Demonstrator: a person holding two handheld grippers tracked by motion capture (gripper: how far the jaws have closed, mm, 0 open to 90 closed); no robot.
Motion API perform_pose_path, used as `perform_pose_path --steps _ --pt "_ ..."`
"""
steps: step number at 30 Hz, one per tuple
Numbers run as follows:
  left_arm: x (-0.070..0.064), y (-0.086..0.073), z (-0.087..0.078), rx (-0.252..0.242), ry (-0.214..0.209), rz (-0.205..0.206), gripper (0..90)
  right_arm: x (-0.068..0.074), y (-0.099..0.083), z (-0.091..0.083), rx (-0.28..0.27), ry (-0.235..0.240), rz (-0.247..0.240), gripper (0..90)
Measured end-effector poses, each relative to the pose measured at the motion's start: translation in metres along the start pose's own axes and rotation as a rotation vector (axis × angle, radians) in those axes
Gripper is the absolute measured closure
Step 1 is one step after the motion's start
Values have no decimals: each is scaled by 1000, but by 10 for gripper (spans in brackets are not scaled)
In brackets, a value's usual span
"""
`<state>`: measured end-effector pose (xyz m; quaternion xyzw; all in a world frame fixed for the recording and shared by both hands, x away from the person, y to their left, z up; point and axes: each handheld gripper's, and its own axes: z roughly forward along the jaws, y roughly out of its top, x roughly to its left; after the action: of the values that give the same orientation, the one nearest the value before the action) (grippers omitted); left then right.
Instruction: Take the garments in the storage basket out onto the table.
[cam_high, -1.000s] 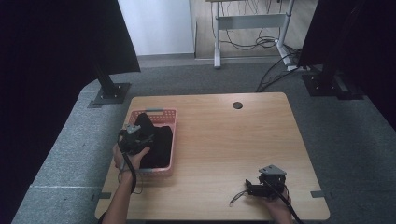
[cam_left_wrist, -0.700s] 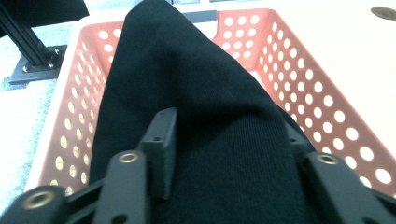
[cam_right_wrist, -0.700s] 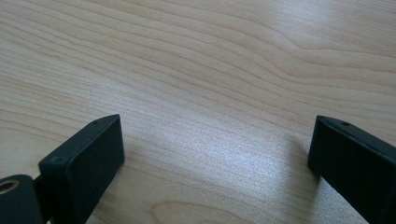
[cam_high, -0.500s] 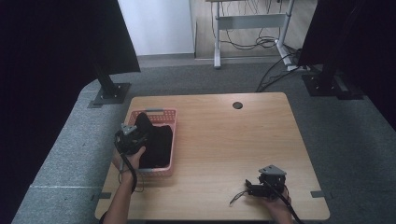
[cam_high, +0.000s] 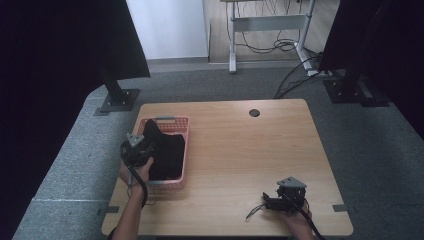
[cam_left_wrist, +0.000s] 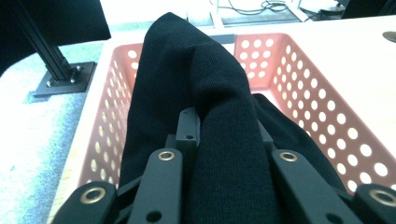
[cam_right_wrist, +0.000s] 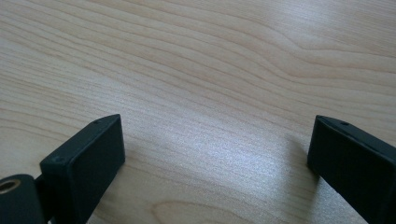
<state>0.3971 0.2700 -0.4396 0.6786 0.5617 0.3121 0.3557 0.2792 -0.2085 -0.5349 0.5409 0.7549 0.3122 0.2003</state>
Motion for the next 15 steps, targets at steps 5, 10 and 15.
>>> perform_pose_path --steps 5,10,15 --pt "0 -1 -3 -18 8 -8 742 0 0 0 0 0 0 37" --pt "-1 0 -8 -41 5 -9 746 0 0 0 0 0 0 38" --pt "-3 2 -15 -69 -6 -14 746 0 0 0 0 1 -1 40"
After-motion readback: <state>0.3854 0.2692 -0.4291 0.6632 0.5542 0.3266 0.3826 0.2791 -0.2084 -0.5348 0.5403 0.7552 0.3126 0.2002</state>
